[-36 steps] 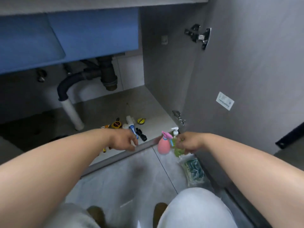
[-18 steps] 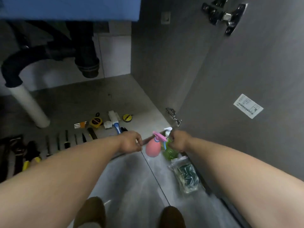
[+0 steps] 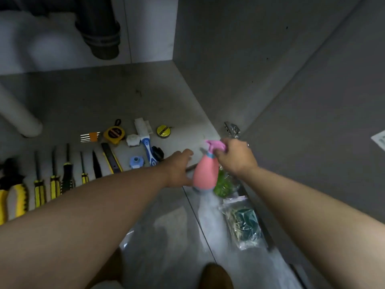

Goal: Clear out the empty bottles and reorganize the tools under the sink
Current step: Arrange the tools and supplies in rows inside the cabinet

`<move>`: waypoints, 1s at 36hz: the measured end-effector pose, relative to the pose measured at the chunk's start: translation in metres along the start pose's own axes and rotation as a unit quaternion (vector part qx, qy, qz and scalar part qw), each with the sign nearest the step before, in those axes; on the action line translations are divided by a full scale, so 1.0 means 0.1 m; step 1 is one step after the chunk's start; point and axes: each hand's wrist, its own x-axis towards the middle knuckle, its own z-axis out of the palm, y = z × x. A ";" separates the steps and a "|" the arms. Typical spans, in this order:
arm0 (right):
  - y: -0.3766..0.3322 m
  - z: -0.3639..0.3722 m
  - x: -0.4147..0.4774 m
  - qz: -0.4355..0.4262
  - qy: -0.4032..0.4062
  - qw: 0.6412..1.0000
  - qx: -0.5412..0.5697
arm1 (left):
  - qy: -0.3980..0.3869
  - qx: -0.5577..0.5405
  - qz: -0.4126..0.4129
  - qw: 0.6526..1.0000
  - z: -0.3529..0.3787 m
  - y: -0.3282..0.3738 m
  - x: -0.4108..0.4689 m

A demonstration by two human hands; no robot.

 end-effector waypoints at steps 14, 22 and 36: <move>0.07 -0.35 0.17 -0.033 -0.040 0.951 0.305 | 0.188 -0.215 -0.011 0.958 -0.13 0.09 0.15; 0.40 0.18 0.29 -0.023 -0.149 0.974 -0.167 | 0.224 -0.286 -0.053 0.930 -0.22 0.02 0.07; 0.24 0.24 0.14 -0.048 -0.067 0.985 -0.150 | 0.224 -0.334 -0.043 0.915 -0.24 -0.10 -0.11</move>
